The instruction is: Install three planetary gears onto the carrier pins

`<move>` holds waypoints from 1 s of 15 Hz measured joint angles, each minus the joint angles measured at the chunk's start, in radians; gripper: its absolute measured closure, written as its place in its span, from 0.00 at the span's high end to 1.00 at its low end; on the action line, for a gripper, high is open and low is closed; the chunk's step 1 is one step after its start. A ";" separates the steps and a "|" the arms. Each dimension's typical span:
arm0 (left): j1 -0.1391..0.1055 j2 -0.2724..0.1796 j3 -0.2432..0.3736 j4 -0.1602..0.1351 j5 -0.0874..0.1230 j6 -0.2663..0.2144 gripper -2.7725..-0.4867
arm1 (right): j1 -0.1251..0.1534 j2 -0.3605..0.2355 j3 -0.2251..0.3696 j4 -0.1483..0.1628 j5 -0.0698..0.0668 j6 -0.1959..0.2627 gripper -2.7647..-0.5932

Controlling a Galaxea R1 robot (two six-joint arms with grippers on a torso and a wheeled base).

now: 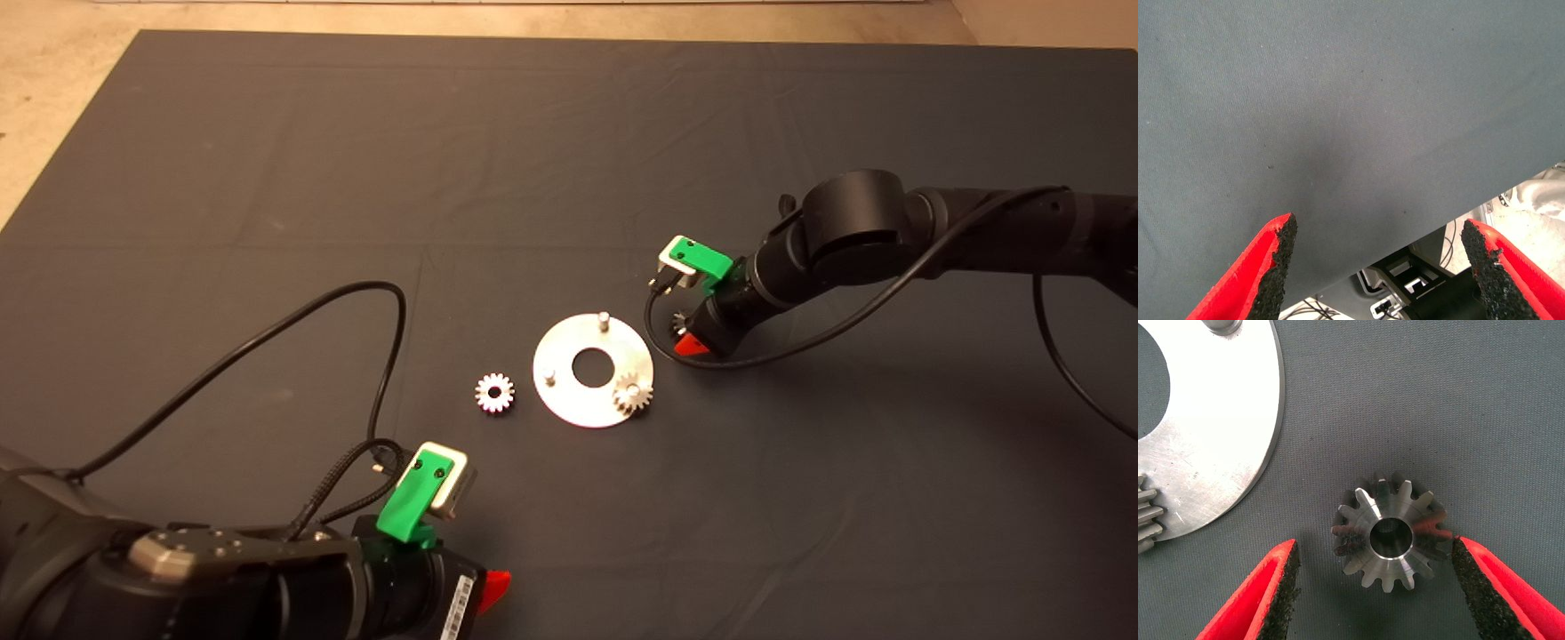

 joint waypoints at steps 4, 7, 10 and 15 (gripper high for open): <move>-0.002 -0.003 0.000 0.000 0.000 -0.002 0.55 | 0.000 0.000 0.000 0.000 0.000 -0.004 0.43; -0.002 -0.005 0.000 0.000 0.000 -0.003 0.55 | 0.000 0.000 0.000 0.000 -0.001 -0.016 0.36; -0.002 -0.006 0.000 0.000 0.000 -0.003 0.55 | -0.007 0.000 -0.002 -0.001 -0.004 -0.027 0.31; -0.002 -0.008 0.000 0.000 0.000 -0.006 0.55 | -0.025 -0.005 -0.003 -0.001 -0.004 -0.042 0.25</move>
